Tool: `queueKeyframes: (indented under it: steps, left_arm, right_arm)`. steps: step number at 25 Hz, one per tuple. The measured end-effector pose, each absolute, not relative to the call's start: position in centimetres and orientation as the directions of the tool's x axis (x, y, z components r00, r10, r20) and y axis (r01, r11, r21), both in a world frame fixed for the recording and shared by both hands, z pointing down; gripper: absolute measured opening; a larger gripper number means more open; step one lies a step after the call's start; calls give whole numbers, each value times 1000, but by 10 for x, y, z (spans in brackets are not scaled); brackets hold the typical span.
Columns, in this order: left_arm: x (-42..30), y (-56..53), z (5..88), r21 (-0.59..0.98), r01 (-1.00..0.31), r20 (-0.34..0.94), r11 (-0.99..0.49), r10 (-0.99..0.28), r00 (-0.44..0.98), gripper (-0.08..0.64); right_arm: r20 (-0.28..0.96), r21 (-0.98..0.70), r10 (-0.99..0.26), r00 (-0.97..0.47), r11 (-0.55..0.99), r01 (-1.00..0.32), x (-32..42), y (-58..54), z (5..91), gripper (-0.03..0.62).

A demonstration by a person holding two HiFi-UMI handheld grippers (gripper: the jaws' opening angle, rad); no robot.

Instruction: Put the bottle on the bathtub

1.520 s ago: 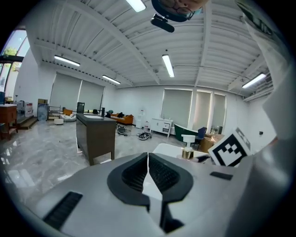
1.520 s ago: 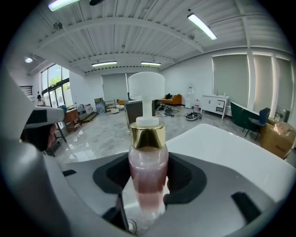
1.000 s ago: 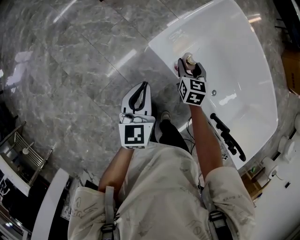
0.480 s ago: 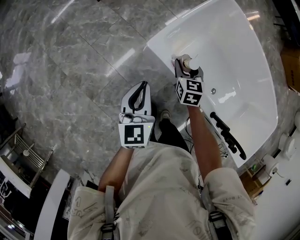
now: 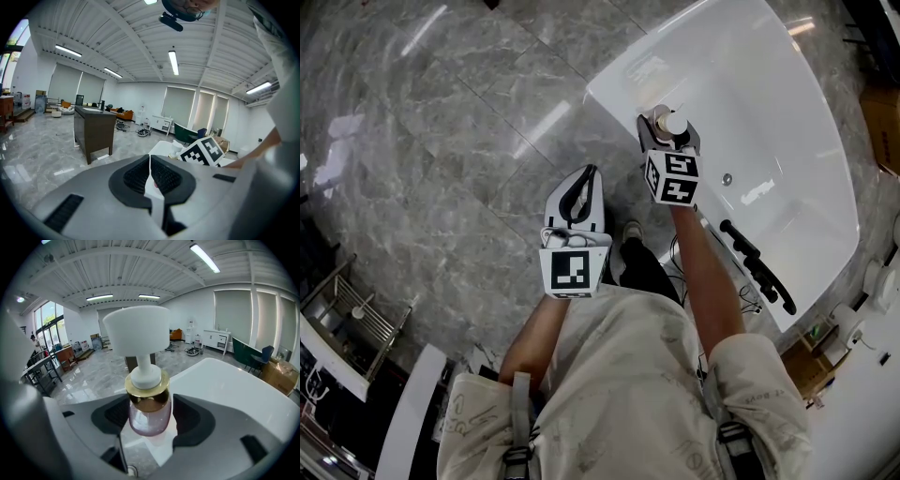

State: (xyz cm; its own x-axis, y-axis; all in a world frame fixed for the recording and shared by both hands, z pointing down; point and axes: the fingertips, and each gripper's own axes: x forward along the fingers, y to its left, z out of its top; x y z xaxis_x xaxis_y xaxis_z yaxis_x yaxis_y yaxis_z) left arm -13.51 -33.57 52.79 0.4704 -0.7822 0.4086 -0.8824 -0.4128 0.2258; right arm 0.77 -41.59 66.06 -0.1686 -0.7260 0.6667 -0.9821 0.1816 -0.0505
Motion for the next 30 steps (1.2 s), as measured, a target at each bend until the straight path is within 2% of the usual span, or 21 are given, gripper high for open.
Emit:
queueKeyframes:
  steps: [18, 30]
  left_arm:
    - [-107, -304, 499, 180, -890, 374, -418, -808, 455, 9]
    - [-85, -234, 461, 102, -928, 327, -357, -869, 370, 9]
  right_arm:
    - [664, -94, -717, -209, 198, -976, 26, -359, 645, 270]
    - [607, -136, -743, -282, 253, -958, 57, -266, 606, 272]
